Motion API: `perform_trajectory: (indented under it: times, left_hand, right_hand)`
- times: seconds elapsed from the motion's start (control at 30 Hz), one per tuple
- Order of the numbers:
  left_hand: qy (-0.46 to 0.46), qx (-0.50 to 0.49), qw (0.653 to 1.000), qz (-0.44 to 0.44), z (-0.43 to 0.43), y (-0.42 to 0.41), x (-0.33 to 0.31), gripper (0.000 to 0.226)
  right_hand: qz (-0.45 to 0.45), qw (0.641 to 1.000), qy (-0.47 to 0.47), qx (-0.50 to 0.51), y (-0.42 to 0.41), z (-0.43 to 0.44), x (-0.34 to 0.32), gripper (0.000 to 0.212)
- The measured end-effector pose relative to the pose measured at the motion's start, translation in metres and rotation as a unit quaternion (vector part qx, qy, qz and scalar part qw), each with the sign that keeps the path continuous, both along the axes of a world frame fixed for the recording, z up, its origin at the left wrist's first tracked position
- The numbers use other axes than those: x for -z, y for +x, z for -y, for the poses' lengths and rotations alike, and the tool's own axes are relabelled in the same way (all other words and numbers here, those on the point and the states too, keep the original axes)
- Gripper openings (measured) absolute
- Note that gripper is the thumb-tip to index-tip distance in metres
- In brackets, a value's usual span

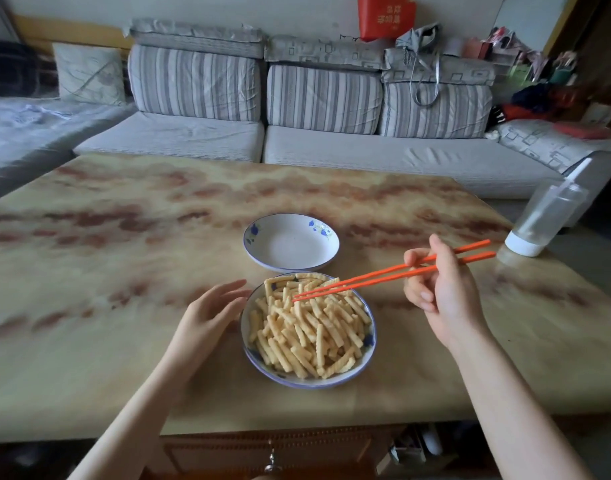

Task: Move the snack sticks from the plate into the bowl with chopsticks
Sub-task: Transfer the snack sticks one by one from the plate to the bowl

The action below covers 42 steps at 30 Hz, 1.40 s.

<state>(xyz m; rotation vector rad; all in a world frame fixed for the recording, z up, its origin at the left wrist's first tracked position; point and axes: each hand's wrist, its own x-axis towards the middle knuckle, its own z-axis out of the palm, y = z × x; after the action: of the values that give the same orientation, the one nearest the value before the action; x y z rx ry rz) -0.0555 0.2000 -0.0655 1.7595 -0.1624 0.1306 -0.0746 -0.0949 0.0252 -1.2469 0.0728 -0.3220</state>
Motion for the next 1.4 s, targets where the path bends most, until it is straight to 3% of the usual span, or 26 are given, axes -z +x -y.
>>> perform_trajectory:
  times: [0.3,0.53,0.63,0.77,1.0,1.27,1.4]
  left_hand:
    - [-0.016,-0.002,0.999,-0.031,0.005,0.036,-0.005,0.030]
    - [-0.034,-0.079,0.995,-0.043,0.008,0.076,0.001,0.040]
    - [-0.011,-0.094,0.995,-0.028,0.019,0.089,-0.003,0.044]
    - [0.095,-0.132,0.987,0.004,0.026,0.101,0.002,0.049]
    - [0.090,-0.122,0.988,-0.003,0.025,0.104,0.010,0.047]
    - [0.067,-0.115,0.991,0.011,0.026,0.100,0.008,0.052]
    - [0.073,-0.115,0.991,0.007,0.025,0.104,0.012,0.053]
  right_hand:
    - [-0.015,1.000,-0.012,0.025,-0.002,0.000,0.001,0.053]
    - [-0.025,0.999,-0.031,0.024,0.004,-0.001,0.009,0.047]
    - [-0.028,0.999,-0.036,0.029,0.006,-0.001,0.011,0.047]
    - [-0.027,0.998,-0.038,0.040,0.012,0.000,0.013,0.048]
    - [-0.014,0.996,-0.076,0.049,0.020,-0.002,0.013,0.057]
    - [0.012,0.996,-0.034,0.077,0.007,0.010,0.005,0.041]
    - [0.004,0.994,-0.090,0.068,0.004,0.005,0.004,0.047]
